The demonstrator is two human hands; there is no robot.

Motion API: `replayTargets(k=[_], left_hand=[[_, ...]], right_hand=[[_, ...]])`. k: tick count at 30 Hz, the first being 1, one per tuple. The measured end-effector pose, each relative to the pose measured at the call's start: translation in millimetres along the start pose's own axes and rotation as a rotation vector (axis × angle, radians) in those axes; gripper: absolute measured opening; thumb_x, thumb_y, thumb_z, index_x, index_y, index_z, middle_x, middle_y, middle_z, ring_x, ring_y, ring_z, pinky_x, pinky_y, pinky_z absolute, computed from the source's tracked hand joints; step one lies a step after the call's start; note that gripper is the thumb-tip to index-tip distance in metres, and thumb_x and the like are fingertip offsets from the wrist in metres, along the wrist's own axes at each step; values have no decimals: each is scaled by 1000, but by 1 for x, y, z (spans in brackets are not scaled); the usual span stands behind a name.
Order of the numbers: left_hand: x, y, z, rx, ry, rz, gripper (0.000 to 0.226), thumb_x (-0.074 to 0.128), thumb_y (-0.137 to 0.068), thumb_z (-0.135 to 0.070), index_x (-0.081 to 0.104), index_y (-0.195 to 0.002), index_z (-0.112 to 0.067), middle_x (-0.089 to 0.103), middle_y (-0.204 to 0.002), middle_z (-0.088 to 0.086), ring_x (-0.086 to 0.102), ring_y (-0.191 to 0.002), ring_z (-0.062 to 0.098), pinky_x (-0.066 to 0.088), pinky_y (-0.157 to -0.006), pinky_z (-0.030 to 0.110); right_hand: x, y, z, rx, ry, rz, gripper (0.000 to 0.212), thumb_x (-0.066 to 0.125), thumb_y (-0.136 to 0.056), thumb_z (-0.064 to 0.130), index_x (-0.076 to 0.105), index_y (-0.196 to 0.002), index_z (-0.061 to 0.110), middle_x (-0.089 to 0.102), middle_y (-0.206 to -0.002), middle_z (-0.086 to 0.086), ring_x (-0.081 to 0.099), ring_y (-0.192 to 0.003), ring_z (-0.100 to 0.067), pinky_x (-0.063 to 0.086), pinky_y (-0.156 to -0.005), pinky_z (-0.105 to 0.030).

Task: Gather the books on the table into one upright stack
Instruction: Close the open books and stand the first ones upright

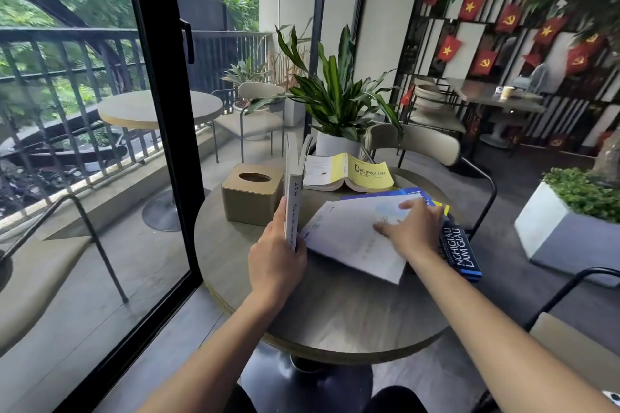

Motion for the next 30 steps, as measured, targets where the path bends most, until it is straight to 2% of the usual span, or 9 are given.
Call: replayTargets(k=[3, 7, 13, 16, 18, 20, 24, 27, 30], left_hand=[[1, -2, 0, 21, -9, 16, 64, 65, -88, -17, 44, -148, -14, 70, -116, 12, 66, -89, 39, 52, -69, 44], [1, -4, -1, 68, -25, 24, 59, 62, -94, -33, 45, -147, -13, 70, -119, 11, 67, -89, 37, 52, -67, 43], [0, -12, 5, 150, -20, 74, 83, 44, -88, -67, 39, -152, -15, 62, -136, 10, 66, -100, 40, 55, -74, 46], [2, -14, 5, 172, -46, 102, 98, 33, -81, -80, 33, -156, -17, 57, -143, 9, 66, -104, 38, 55, -77, 47], [6, -14, 6, 184, -52, 106, 89, 35, -87, -73, 30, -157, -19, 55, -144, 6, 66, -103, 36, 56, -75, 46], [10, -14, 6, 180, -36, 94, 73, 51, -97, -51, 27, -159, -22, 56, -143, 5, 66, -103, 35, 55, -73, 45], [14, -13, 4, 169, 19, 78, 69, 57, -98, -37, 27, -159, -24, 55, -143, 5, 65, -104, 34, 54, -74, 43], [16, -14, 5, 183, 45, 59, 69, 57, -98, -40, 29, -158, -24, 56, -143, 3, 65, -107, 32, 53, -75, 41], [15, -16, 6, 173, 48, 65, 78, 40, -94, -66, 26, -159, -25, 54, -145, 2, 63, -112, 31, 53, -81, 42]], right_hand=[[-14, -4, 10, -41, -240, -121, 53, 82, -72, 12, 55, -118, 11, 44, -130, -15, 48, -115, -27, 35, -89, -25], [-21, -4, 31, -132, -376, -109, 40, 69, -82, 13, 59, -122, 13, 63, -116, -6, 59, -99, -20, 45, -82, -30], [-22, 1, 70, -254, -478, 115, 66, 59, -91, 20, 29, -150, 16, 47, -142, -2, 47, -121, -15, 37, -93, -25], [-12, 1, 82, -176, -444, 232, 77, 56, -89, 24, 14, -153, 20, 43, -145, -6, 45, -124, -24, 42, -101, -40], [-7, -1, 86, -115, -370, 283, 51, 54, -86, 23, 40, -132, 7, 57, -118, -13, 54, -107, -31, 50, -88, -44], [-10, -5, 91, -96, -301, 305, 13, 53, -88, 19, 49, -87, 7, 52, -83, -9, 55, -80, -29, 51, -66, -36], [-36, -16, 105, -106, -222, 384, 19, 48, -90, 7, 40, -74, 12, 42, -72, -9, 57, -43, -26, 49, -40, -29], [-41, -21, 109, -87, -222, 480, 3, 46, -88, 6, 46, -85, 5, 44, -75, -13, 65, -56, -39, 58, -55, -56], [-29, -13, 110, -56, -344, 567, 27, 45, -98, 24, 56, -110, 3, 53, -95, -14, 66, -76, -40, 55, -77, -63]])
Point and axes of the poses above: each hand's wrist, its own y-axis away from the middle knuckle, its own x-axis out of the palm, z = x × y, the point moved 1 cm from there along -y, towards the middle knuckle
